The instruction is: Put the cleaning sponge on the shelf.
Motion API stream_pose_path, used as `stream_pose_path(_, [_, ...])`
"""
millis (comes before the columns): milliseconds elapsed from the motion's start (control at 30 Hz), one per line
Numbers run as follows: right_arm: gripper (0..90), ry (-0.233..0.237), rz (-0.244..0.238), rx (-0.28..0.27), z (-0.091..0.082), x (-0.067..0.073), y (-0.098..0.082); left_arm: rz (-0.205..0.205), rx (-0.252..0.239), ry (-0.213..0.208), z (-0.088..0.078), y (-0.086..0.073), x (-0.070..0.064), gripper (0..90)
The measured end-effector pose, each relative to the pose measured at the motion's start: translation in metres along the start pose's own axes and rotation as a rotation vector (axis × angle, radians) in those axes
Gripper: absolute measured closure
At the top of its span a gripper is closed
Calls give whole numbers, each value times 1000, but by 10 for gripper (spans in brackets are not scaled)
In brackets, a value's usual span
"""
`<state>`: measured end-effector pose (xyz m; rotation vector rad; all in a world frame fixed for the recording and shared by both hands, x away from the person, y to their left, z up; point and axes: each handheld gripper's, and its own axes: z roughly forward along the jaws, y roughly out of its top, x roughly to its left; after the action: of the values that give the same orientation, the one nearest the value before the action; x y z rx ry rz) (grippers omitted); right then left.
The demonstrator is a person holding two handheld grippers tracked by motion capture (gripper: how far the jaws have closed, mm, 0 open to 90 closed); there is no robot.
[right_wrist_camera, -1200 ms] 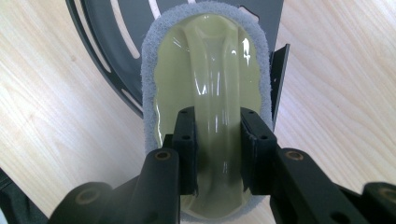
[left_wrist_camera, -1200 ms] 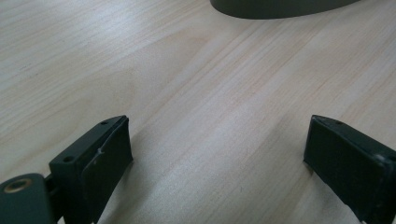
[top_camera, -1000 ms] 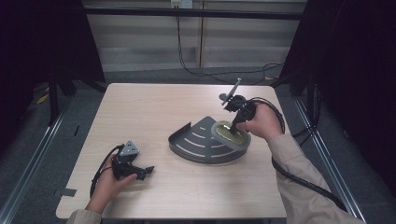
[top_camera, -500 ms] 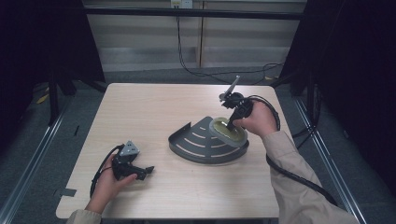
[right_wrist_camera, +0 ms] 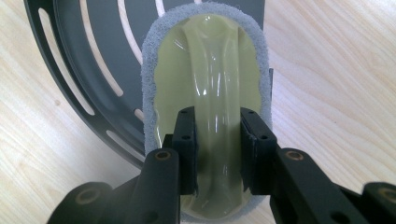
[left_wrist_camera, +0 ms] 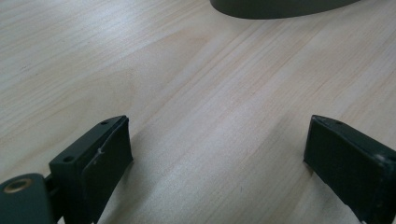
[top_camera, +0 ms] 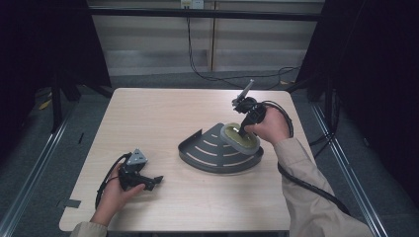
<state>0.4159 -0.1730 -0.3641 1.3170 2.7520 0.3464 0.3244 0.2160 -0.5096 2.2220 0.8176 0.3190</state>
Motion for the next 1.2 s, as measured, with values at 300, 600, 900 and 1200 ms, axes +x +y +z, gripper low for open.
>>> stream_pose_path(300, [705,7,27,-8,4,-2,0,-2,0,-2,0,0,0,69])
stream_pose_path(600, [705,17,53,4,12,-4,0,-2,0,-2,0,0,0,69])
stream_pose_path(900, [705,13,60,2,18,-3,-2,-2,0,-2,0,0,0,69])
stream_pose_path(1200, [705,15,68,7,26,-5,-5,-2,0,-2,0,0,0,69])
